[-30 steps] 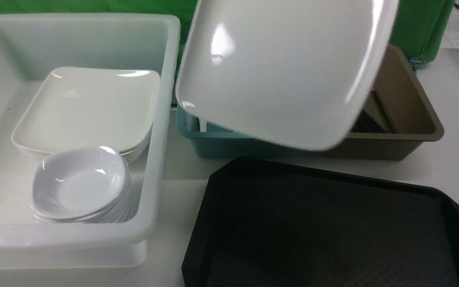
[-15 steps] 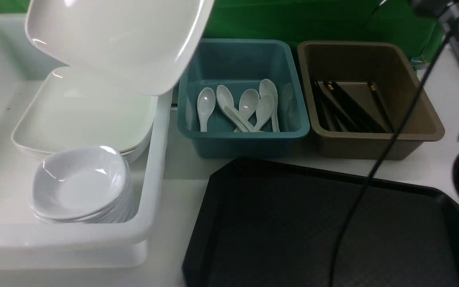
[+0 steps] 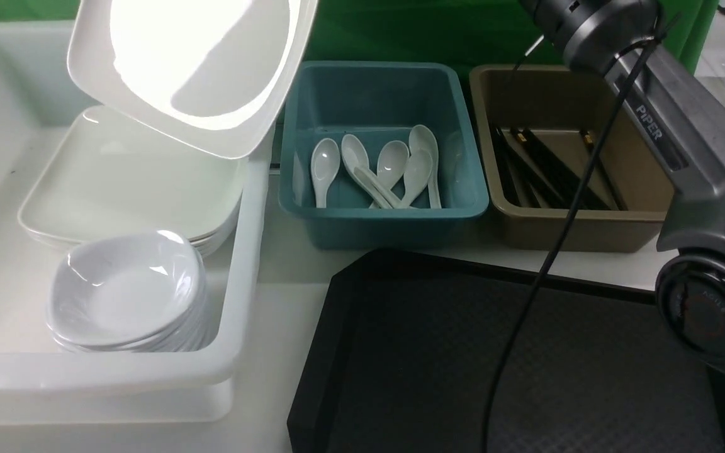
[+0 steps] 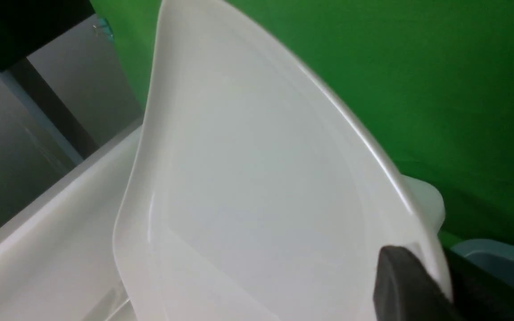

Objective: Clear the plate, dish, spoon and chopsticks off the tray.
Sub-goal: Use the right arm to put the plate into the large storage box on the left

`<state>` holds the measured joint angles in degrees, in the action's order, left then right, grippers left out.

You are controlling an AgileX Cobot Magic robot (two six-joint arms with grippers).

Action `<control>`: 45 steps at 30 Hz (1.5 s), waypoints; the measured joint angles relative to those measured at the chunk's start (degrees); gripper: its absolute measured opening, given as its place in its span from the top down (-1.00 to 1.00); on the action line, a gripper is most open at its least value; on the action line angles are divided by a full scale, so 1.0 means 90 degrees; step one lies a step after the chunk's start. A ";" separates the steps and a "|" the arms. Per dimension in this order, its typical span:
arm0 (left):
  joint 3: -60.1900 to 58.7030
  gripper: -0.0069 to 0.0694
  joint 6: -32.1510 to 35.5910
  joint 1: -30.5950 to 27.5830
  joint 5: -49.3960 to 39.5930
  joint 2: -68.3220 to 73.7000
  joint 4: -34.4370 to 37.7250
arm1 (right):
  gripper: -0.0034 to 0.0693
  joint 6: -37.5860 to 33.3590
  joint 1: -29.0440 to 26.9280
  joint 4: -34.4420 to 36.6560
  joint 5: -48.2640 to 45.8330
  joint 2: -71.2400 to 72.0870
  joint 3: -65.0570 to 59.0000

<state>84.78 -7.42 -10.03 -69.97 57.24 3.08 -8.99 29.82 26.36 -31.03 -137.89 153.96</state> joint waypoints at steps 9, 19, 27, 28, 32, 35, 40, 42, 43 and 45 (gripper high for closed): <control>0.0000 0.79 0.0000 0.0000 0.0000 0.0000 0.0020 | 0.76 -0.0857 0.0113 0.0372 -0.0612 0.0648 0.0015; 0.0000 0.79 0.0024 0.0000 -0.0005 0.0000 0.0053 | 0.76 -0.1131 0.0844 0.0333 0.0159 0.0295 0.0023; 0.0000 0.79 0.0024 0.0000 -0.0005 -0.0020 0.0066 | 0.76 -0.1099 0.0878 0.0104 0.0783 -0.0262 0.0003; 0.0000 0.79 0.0024 0.0000 -0.0005 -0.0020 0.0066 | 0.76 -0.1099 0.0885 0.0104 0.0784 -0.0323 0.0003; 0.0000 0.79 0.0024 0.0000 -0.0005 -0.0020 0.0066 | 0.76 -0.1104 0.0920 0.0030 0.0744 -0.0458 0.0003; 0.0000 0.79 0.0030 0.0000 -0.0005 -0.0020 0.0079 | 0.76 -0.1104 0.0923 -0.0023 0.0735 -0.0589 0.0003; 0.0000 0.79 0.0077 0.0000 -0.0005 -0.0020 0.0099 | 0.76 -0.1071 0.0923 -0.0049 0.0743 -0.0849 0.0003; 0.0000 0.79 0.0090 0.0000 -0.0005 -0.0020 0.0119 | 0.76 -0.1063 0.0923 -0.0012 0.0779 -0.0888 0.0003; 0.0000 0.79 0.0096 0.0000 -0.0005 -0.0020 0.0119 | 0.76 -0.1063 0.0928 0.0003 0.0808 -0.0894 0.0003; 0.0000 0.79 0.0098 0.0000 -0.0005 -0.0020 0.0124 | 0.76 -0.1056 0.0928 -0.0003 0.0807 -0.0901 0.0003</control>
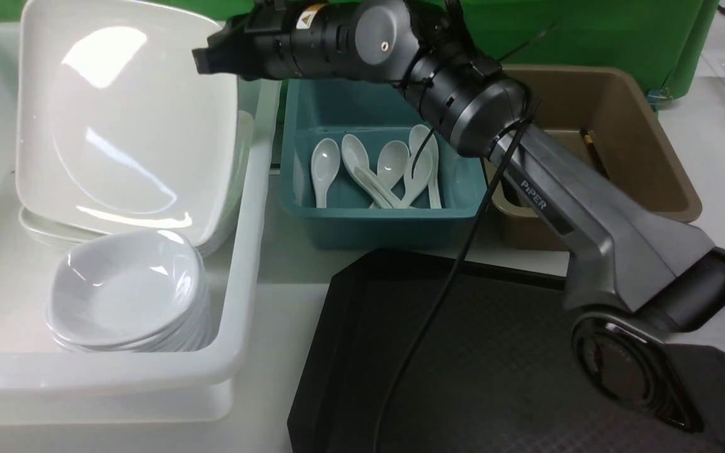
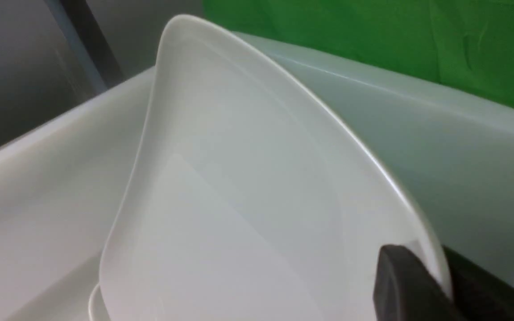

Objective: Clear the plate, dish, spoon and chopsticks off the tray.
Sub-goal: Use the right arm to put the plate into the large storage box on the left

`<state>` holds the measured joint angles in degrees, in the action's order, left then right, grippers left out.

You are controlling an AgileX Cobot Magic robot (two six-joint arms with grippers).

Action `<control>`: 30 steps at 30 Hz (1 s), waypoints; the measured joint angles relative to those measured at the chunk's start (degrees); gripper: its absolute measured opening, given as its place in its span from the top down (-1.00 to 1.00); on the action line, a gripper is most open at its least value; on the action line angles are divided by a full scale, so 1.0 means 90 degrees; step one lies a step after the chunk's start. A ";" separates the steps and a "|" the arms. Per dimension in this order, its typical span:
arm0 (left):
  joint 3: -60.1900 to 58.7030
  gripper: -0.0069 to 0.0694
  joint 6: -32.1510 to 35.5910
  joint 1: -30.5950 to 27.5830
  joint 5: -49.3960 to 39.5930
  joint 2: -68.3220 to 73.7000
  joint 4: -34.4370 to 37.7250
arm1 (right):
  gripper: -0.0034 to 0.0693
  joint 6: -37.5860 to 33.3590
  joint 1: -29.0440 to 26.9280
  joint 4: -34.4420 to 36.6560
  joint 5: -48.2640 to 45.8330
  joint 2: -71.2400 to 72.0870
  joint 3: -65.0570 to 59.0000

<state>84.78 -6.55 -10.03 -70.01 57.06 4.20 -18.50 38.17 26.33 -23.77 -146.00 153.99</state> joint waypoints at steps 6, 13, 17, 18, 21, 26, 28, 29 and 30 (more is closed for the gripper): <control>0.0000 0.79 0.0053 0.0000 0.0000 0.0000 0.0000 | 0.62 0.0000 0.0022 -0.0020 0.0124 -0.0114 0.0019; 0.0000 0.79 0.0071 0.0000 0.0000 0.0000 0.0046 | 0.11 -0.0001 0.0022 -0.0109 0.0171 -0.0270 0.0019; 0.0000 0.79 0.0071 0.0000 0.0000 0.0000 0.0046 | 0.05 -0.0001 0.0022 -0.0207 0.0153 -0.0299 0.0019; 0.0000 0.79 0.0076 0.0000 0.0000 0.0000 0.0046 | 0.04 -0.0001 0.0022 -0.0210 0.0153 -0.0304 0.0019; 0.0000 0.79 0.0076 0.0000 0.0000 0.0000 0.0046 | 0.04 -0.0001 0.0022 -0.0233 0.0153 -0.0311 0.0019; 0.0000 0.79 0.0076 0.0000 0.0000 0.0000 0.0046 | 0.02 -0.0001 0.0011 -0.0233 0.0119 -0.0311 0.0019; 0.0000 0.79 0.0076 0.0000 0.0000 0.0000 0.0046 | 0.00 -0.0001 -0.0002 -0.0233 0.0046 -0.0311 0.0019; 0.0000 0.79 0.0076 0.0000 0.0000 0.0000 0.0046 | 0.00 -0.0001 -0.0008 -0.0233 0.0046 -0.0303 0.0019; 0.0000 0.79 0.0083 0.0000 0.0000 0.0000 0.0046 | -0.01 -0.0001 -0.0025 -0.0233 -0.0038 -0.0288 0.0019</control>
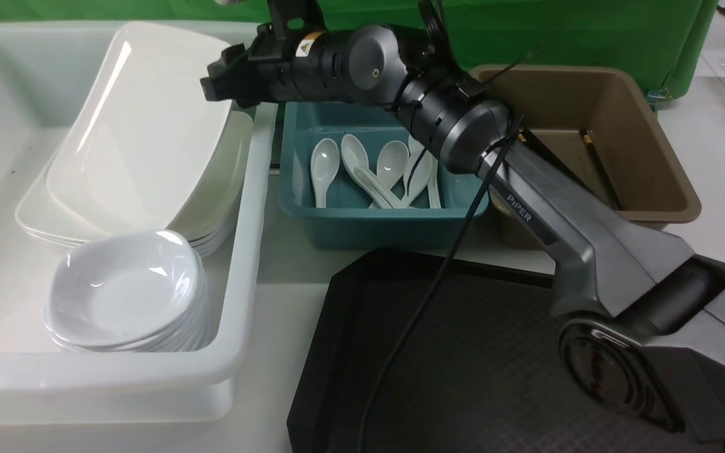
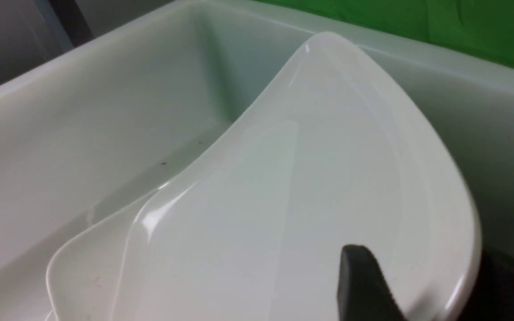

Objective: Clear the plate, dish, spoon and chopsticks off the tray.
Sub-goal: Use the right arm to put the plate into the large storage box on the left

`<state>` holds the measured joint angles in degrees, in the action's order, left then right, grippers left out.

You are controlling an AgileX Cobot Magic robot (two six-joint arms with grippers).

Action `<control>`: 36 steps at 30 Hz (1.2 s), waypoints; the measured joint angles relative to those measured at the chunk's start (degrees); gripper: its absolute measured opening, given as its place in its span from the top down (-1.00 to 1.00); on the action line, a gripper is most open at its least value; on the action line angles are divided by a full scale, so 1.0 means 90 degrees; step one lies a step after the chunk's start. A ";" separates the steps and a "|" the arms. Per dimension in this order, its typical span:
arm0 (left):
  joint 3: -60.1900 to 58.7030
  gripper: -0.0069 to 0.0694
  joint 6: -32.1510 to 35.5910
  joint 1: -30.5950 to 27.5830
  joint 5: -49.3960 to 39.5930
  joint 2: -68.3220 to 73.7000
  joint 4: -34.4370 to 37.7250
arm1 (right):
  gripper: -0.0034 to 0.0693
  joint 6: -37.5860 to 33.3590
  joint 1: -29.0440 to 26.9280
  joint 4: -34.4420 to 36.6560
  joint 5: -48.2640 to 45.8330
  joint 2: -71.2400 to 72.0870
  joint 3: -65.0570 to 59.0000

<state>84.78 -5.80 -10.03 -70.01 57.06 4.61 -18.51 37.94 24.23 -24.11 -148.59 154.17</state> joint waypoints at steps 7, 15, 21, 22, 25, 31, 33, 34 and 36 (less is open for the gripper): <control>0.0000 0.79 0.0105 -0.0006 0.0000 0.0000 0.0000 | -0.19 0.0101 -0.0192 -0.0255 -0.0633 0.0170 0.0000; 0.0000 0.79 0.0112 -0.0006 0.0000 0.0000 0.0000 | -0.20 0.0200 -0.0265 -0.0305 -0.0936 0.0211 0.0021; 0.0000 0.79 0.0098 -0.0006 0.0000 0.0108 -0.0007 | -0.20 0.0309 -0.0259 -0.0568 -0.1238 0.0500 0.0026; 0.0000 0.79 0.0087 -0.0006 0.0000 0.0123 -0.0014 | -0.20 0.0319 -0.0259 -0.0616 -0.1278 0.0545 0.0026; 0.0000 0.79 0.0084 -0.0006 0.0000 0.0430 -0.0051 | -0.17 0.0421 -0.0259 -0.1088 -0.1649 0.0868 0.0033; 0.0000 0.79 0.0084 -0.0006 0.0334 0.1436 -0.0081 | 0.17 0.0713 -0.0259 -0.1773 -0.2890 0.1534 0.0040; 0.0000 0.79 0.0084 -0.0006 0.0603 0.1970 -0.0035 | 0.50 0.0752 -0.0259 -0.1823 -0.3448 0.1754 0.0040; 0.0000 0.79 0.0084 -0.0006 0.0626 0.2058 -0.0035 | 0.53 0.0753 -0.0259 -0.1822 -0.3485 0.1770 0.0040; 0.0000 0.79 0.0084 -0.0006 0.0881 0.2438 -0.0022 | 0.75 0.0783 -0.0259 -0.1845 -0.3770 0.1897 0.0040</control>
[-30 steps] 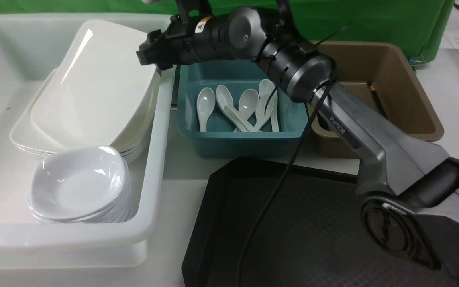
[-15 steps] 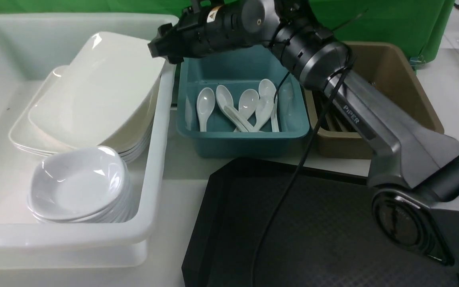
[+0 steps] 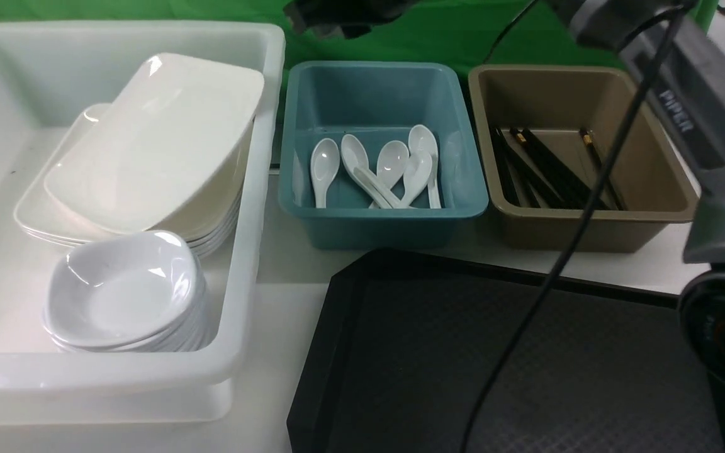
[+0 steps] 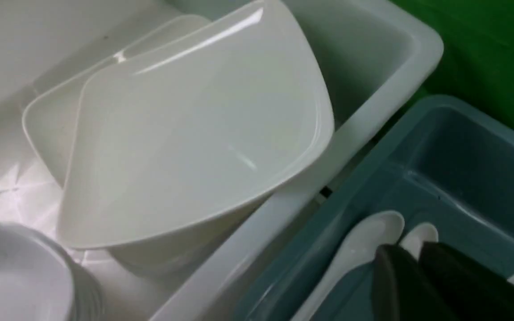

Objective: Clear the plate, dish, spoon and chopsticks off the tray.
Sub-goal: Use the right arm to put the plate into the large storage box on the left

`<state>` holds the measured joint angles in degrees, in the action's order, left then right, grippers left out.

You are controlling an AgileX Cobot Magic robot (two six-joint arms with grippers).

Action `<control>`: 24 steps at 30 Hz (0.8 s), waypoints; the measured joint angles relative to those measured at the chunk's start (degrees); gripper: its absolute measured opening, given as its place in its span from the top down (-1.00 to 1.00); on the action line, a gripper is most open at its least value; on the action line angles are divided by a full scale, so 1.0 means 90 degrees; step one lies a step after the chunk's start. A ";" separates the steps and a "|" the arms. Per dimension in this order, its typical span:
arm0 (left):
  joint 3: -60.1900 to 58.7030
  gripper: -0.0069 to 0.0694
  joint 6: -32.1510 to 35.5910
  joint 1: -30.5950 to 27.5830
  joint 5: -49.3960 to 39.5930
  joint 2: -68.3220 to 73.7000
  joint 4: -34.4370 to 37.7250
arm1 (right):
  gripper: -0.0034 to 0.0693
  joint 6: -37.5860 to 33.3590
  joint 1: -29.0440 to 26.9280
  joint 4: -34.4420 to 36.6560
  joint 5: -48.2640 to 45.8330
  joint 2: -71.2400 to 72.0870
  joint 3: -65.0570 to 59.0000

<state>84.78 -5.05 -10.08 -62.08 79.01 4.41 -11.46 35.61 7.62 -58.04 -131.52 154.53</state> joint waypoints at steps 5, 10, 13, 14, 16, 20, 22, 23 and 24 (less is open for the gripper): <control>0.0000 0.79 0.0199 0.0000 0.1393 0.1538 0.0026 | 0.84 0.0000 0.0000 -0.0034 -0.0743 0.0112 0.0005; 0.0000 0.79 0.0651 -0.0005 0.2682 0.2843 0.0525 | 0.84 0.0000 0.0000 -0.0037 -0.0749 0.0099 0.0005; 0.0110 0.79 0.1018 -0.0005 0.2870 0.3288 0.0857 | 0.84 0.0000 0.0005 -0.0037 -0.0750 0.0099 0.0005; 0.0137 0.79 0.1052 -0.0005 0.2879 0.3389 0.0870 | 0.84 0.0000 0.0005 -0.0037 -0.0750 0.0099 0.0005; 0.0257 0.79 0.1140 -0.0005 0.2976 0.3658 0.0870 | 0.84 -0.0006 0.0005 -0.0037 -0.0756 0.0099 0.0005; 0.0334 0.79 0.1156 -0.0013 0.3408 0.3962 0.0839 | 0.84 -0.0018 0.0005 -0.0037 -0.0756 0.0099 0.0005; 0.0349 0.79 0.1156 -0.0035 0.3540 0.4031 0.0823 | 0.84 -0.0018 0.0005 -0.0037 -0.0756 0.0099 0.0005; 0.0357 0.79 0.1156 -0.0043 0.3577 0.4058 0.0809 | 0.84 -0.0018 0.0005 -0.0037 -0.0756 0.0099 0.0005; 0.0369 0.79 0.1156 -0.0058 0.3597 0.4072 0.0804 | 0.84 -0.0018 0.0005 -0.0037 -0.0756 0.0099 0.0005</control>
<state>88.10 5.36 -10.61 -29.71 115.66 11.65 -11.62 35.65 7.28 -64.84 -130.62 154.57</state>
